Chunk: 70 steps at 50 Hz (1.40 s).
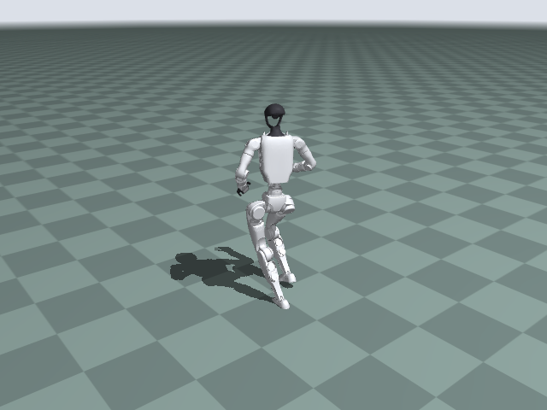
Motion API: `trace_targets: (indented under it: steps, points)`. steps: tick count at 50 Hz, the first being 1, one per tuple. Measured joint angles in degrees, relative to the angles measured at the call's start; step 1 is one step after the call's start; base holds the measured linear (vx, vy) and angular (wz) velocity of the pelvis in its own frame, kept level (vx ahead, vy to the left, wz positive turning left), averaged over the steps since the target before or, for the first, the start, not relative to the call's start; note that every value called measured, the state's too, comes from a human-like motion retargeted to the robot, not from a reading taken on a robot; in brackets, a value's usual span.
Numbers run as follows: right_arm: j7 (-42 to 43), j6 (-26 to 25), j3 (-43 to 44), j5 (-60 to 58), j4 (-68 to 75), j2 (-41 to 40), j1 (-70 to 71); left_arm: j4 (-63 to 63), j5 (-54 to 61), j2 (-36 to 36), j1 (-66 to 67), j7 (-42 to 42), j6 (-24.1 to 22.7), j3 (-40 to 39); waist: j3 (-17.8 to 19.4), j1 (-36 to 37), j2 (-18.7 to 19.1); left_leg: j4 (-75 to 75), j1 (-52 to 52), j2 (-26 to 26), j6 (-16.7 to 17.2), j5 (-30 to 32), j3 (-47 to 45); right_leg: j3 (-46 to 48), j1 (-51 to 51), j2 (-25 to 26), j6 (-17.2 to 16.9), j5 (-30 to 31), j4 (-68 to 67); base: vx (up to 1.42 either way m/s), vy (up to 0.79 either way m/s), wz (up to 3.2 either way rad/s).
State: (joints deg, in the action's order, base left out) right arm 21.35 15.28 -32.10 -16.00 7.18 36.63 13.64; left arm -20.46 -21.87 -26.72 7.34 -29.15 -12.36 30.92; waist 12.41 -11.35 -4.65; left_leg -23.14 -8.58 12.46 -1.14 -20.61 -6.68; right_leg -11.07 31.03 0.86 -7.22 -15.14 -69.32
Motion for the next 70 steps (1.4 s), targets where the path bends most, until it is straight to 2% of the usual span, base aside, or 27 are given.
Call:
trace_targets:
  steps: [5,7,9,13,17,20,25,30,33,35,38,45,50,55,60,65,70]
  points:
    - [3.4,1.0,3.7,0.4,-7.5,0.5,6.9,-4.3,-1.2,-2.5,9.2,3.2,-0.9,-1.7,0.2,-0.5,0.2,-6.9,4.2,1.3,-1.8,-6.9,-2.1,2.7,2.1,-6.3,2.0,-6.9,-8.7,0.01,-0.05,-0.48]
    - [4.6,0.2,4.7,0.2,-10.2,0.0,7.4,-1.8,-0.9,-4.4,11.7,4.5,-2.1,-3.0,-1.3,-0.4,2.6,-3.6,4.7,-0.2,-1.8,-6.6,-2.1,4.4,3.5,-5.7,2.6,-7.8,-5.9,0.08,-0.06,-0.39]
    - [5.3,-0.1,5.0,-0.5,-11.0,-0.6,7.1,0.3,-0.7,-5.0,12.3,4.2,-2.6,-2.8,-1.2,-0.2,2.6,-4.6,5.3,-0.1,-1.5,-6.7,-2.6,4.2,2.8,-6.0,2.7,-9.3,-3.4,0.05,-0.08,-0.3]
    - [5.6,-1.4,3.4,-2.3,-7.9,-2.6,4.1,7.7,0.3,-5.8,7.5,1.3,-2.4,-2.5,-0.8,-0.1,3.6,-5.8,5.6,-1.7,-1.1,-7.4,-1.6,4.8,0.7,-3.9,3.4,-10.8,3.8,0.04,-0.07,-0.17]
    - [4.3,-3.9,-1.7,-3.4,-1.6,-4.4,-0.7,14.7,-0.3,-4.2,-3.1,-3.1,-2.3,-0.2,0.1,-0.5,2.3,-13.6,7.5,-2.4,-0.9,-10.8,-0.5,5.3,-1.3,-3.3,4.3,-11.8,4.8,-0.02,-0.03,-0.07]
    - [2.9,-5.7,-5.2,-3.0,4.2,-5.7,-2.6,20.4,-0.3,-1.6,-14.5,-5.7,-1.2,2.9,1.2,-0.6,3.7,-20.9,9.8,-5.2,-0.3,-13.3,1.7,7.2,-2.8,-0.8,4.6,-10.1,6.3,-0.04,0.01,-0.09]
    - [1.4,-6.9,-6.9,-1.2,7.3,-3.9,-7.6,32.1,-0.3,2.9,-29.9,-9.7,0.1,4.5,2.7,-0.7,6.4,-31.3,13.1,-10.1,1.4,-14.5,5.1,8.7,-3.2,5.4,2.2,-0.9,7.8,-0.12,0.08,-0.39]
    - [2.4,-6.6,-3.6,-1.2,4.0,0.1,-14.2,42.7,-2.5,4.8,-40.2,-14.7,2.2,1.3,4.0,-2.2,5.5,-34.3,13.1,-10.5,-0.2,-20.7,6.5,7.3,0.2,8.5,-0.8,2.5,2.6,-0.11,0.1,-0.48]
    - [2.8,-5.8,0.7,-0.9,0.0,1.9,-18.5,44.8,-3.9,5.1,-43.5,-16.3,3.3,-1.1,4.9,-2.9,4.5,-32.0,12.0,-9.6,-1.4,-23.3,5.2,6.7,3.2,7.7,-2.0,3.5,-1.3,-0.06,0.07,-0.39]
    - [3.2,-5.2,2.8,-0.2,-2.1,2.0,-20.6,44.1,-4.1,5.1,-43.0,-16.5,3.4,-2.0,4.8,-3.0,4.1,-30.4,11.8,-8.9,-1.5,-23.4,4.6,7.9,4.8,5.7,0.2,0.0,-3.1,-0.02,0.05,-0.45]
    - [3.5,-4.3,4.5,1.4,-4.7,1.3,-21.5,38.3,-3.5,4.4,-38.0,-15.2,2.2,-1.3,3.8,-3.2,3.9,-27.2,11.6,-7.8,-1.2,-22.1,5.2,8.8,4.6,5.1,1.1,-3.6,-3.2,0.02,0.0,-0.27]
    - [3.4,-2.1,5.2,2.5,-10.2,-0.3,-13.3,16.1,-3.8,1.3,-20.4,-6.9,0.1,3.0,2.5,-1.3,4.0,-24.9,11.1,-7.1,-0.5,-20.2,6.3,7.5,-1.6,8.0,1.4,-7.1,2.9,0.02,-0.03,-0.09]
    - [4.2,-2.2,5.5,0.8,-14.0,-0.2,-4.8,4.8,-4.2,0.0,-7.8,-3.0,1.2,0.8,2.9,2.6,5.0,-29.8,12.8,-8.0,-0.9,-21.3,6.2,6.6,-5.3,9.8,3.8,-11.7,4.8,0.03,-0.07,-0.21]
    - [5.5,-3.4,5.4,-2.9,-16.1,-0.3,2.4,2.9,-1.6,-0.5,3.3,-3.3,1.8,-5.5,3.5,7.3,7.0,-36.4,16.0,-9.6,-0.4,-19.8,6.3,7.0,-7.6,10.9,6.0,-16.0,7.1,0.01,-0.04,-0.08]
    - [7.2,-4.0,5.0,-6.1,-15.7,0.1,4.7,10.1,1.2,-1.3,9.9,-5.8,0.9,-11.9,3.8,11.0,8.0,-39.1,18.8,-11.2,0.0,-16.7,5.5,7.9,-8.7,9.5,7.0,-17.8,8.8,0.01,0.02,0.09]
    - [8.2,-3.7,3.3,-4.7,-11.4,-1.4,1.6,22.0,3.8,-1.3,9.8,-8.9,-0.3,-15.8,3.3,11.7,6.4,-35.8,20.1,-11.0,0.9,-11.6,5.9,9.5,-8.6,5.6,5.0,-13.8,8.8,0.0,0.08,0.19]
    - [7.7,-3.9,0.3,-1.8,-5.4,-4.2,-3.2,32.8,5.2,0.0,1.9,-12.9,-1.2,-14.4,3.4,9.2,4.4,-34.6,19.4,-8.9,1.2,-11.3,7.3,11.0,-2.7,1.1,0.2,0.3,-0.4,-0.02,0.12,0.03]
